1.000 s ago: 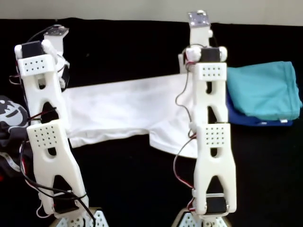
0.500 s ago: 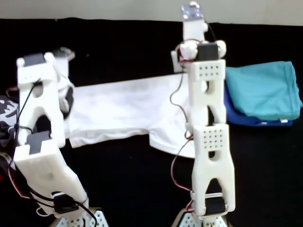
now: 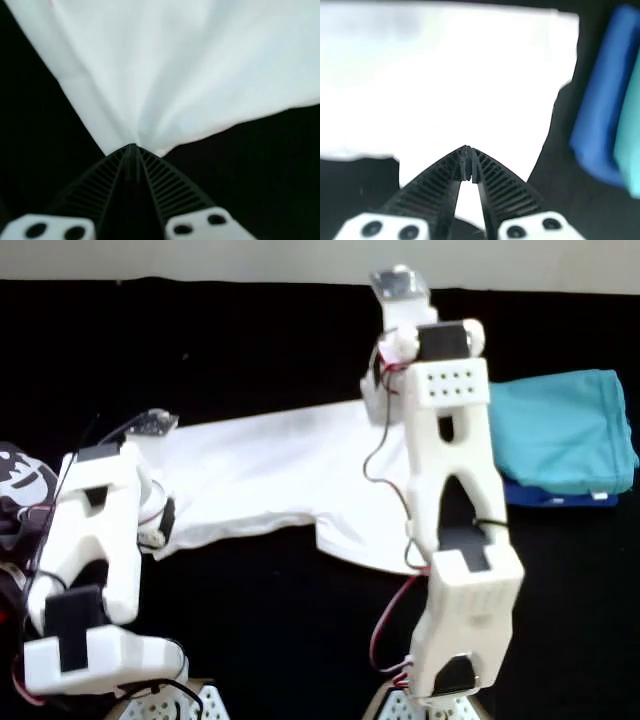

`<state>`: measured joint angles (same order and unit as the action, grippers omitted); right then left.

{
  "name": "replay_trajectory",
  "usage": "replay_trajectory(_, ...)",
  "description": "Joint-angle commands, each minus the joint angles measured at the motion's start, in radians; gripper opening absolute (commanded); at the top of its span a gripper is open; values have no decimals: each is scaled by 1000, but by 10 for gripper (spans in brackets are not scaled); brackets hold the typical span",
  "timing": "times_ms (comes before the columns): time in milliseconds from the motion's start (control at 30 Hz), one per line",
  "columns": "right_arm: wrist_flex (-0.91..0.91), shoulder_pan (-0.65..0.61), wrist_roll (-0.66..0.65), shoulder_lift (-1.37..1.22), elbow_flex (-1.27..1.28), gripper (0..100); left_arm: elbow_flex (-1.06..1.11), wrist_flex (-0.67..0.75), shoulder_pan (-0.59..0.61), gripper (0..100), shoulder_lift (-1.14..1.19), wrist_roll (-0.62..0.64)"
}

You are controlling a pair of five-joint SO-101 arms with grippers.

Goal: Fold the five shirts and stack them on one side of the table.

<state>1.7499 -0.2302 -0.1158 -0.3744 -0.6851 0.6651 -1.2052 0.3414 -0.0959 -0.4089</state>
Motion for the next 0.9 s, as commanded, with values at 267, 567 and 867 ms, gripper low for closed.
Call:
replay_trajectory(267, -216, -16, -69, 213, 575, 5, 45, 9, -39, 9, -265, -9)
replay_trajectory(567, -567, 4, -137, 266, 1009, 5, 48, 167, -64, 9, -104, -5)
replay_trajectory(867, -720, 234, -250, 269, 1115, 5, 48, 143, -67, 9, -182, -3)
